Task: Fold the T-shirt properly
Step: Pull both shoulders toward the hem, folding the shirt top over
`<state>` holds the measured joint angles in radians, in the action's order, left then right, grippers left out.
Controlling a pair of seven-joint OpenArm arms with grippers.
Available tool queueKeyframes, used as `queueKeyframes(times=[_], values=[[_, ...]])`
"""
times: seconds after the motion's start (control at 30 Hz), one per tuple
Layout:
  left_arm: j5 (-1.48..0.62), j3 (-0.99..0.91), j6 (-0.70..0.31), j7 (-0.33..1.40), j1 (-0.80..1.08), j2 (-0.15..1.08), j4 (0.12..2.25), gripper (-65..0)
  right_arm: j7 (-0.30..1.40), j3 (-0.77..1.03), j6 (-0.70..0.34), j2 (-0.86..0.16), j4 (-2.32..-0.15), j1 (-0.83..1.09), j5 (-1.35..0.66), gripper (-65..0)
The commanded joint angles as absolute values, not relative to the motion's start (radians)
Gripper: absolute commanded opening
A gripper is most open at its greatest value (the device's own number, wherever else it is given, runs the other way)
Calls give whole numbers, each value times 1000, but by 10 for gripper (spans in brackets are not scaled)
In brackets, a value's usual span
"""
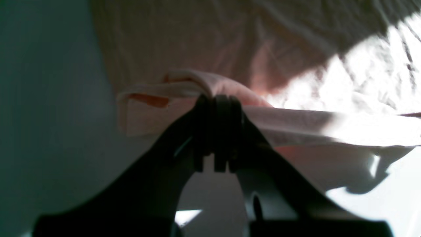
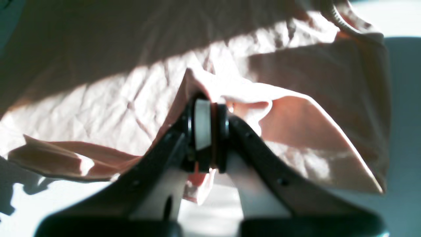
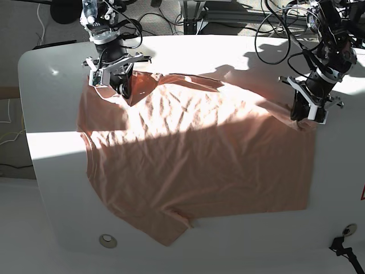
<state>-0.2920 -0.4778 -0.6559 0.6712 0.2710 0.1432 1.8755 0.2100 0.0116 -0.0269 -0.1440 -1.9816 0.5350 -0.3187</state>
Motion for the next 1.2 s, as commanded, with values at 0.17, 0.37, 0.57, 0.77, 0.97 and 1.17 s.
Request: queueKeyframes(times=[0.17,0.37,0.57,0.77,0.97,1.17], values=[[-300,-481,-654,668,193,154,1788,-650,295,13,-33,-148,-1937,348,-318,-650],[-300,-483,-654,668,84,162,1675,-650,298,13,-35,-148,-1821,217,-318,-650],[-300,-483,-654,668,-16,163,1572,-645,298,10,-36,-150,-1705,107,-318,-650],[-298,-483,-654,668,-82,163,1504,-582,298,12,-94,-150,-1595,4,-312,-650],[-298,-481,-654,668,-139,203,1412,-579,298,12,-148,-150,-1469,-88,-312,-650],[-298,-432,-654,665,-180,234,1340,-579,297,12,-174,-150,-1354,-171,-311,-650]])
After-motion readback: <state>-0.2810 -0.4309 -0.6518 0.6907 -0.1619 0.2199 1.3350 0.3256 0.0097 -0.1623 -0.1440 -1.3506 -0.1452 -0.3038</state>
